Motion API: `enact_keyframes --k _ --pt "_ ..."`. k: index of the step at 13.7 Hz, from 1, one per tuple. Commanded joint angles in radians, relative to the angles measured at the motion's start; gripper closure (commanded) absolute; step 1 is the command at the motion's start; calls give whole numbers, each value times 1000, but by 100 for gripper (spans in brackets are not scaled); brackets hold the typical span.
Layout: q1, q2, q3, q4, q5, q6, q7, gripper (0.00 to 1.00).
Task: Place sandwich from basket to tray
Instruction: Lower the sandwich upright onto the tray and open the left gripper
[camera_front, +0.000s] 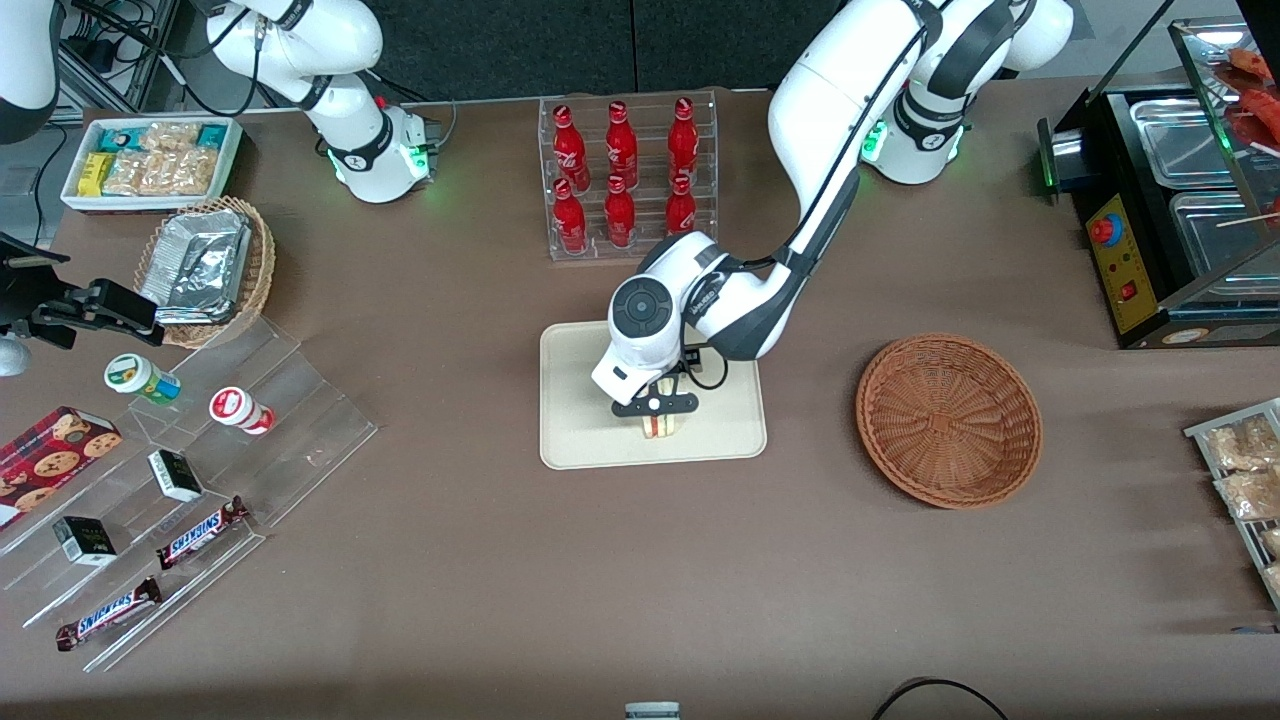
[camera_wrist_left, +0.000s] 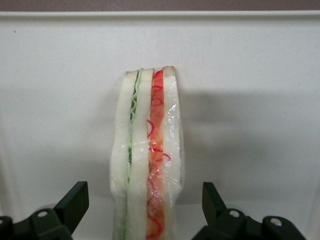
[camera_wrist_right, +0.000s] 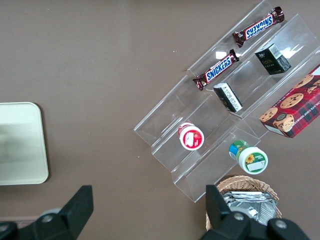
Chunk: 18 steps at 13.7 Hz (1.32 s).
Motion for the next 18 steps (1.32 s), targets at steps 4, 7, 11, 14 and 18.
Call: enact_keyframes --k 4,7,11,14,18 --pt "-6 -33 40 41 8 -46 106 0" --pt "4 -66 80 35 -3 -77 192 0" --pt "41 -143 112 31 0 -201 179 0" --pt "110 -191 137 22 -5 -250 189 0" --pt "214 -259 135 -18 -31 -247 266 0"
